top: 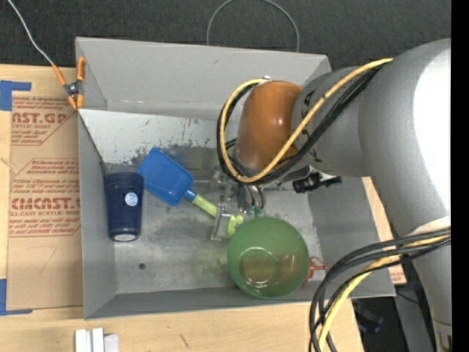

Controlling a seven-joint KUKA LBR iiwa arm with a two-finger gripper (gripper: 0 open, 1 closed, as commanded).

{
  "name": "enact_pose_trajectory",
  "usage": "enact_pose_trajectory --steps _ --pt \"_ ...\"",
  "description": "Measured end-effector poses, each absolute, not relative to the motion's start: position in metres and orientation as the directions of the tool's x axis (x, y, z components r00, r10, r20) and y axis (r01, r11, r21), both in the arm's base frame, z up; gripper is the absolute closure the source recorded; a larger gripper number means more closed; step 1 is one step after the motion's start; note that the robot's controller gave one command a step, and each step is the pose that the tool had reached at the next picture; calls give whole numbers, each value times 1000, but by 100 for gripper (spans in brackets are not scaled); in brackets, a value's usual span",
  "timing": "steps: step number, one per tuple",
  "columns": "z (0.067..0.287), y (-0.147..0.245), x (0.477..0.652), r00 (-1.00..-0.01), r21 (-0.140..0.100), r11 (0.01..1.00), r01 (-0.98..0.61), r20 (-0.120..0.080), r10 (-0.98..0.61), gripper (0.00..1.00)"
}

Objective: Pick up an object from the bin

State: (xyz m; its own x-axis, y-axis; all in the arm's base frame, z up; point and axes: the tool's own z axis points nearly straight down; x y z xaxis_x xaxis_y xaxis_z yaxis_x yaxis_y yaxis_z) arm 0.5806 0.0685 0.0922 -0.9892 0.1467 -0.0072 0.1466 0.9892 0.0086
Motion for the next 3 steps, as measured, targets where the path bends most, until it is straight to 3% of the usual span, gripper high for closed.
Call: enact_pose_trajectory --steps 1,2,3 --pt "76 58 579 -996 6 996 85 -5 85 100" --pt "76 58 579 -996 7 996 85 -5 85 100" --pt "142 58 583 -996 9 996 89 -11 89 100"
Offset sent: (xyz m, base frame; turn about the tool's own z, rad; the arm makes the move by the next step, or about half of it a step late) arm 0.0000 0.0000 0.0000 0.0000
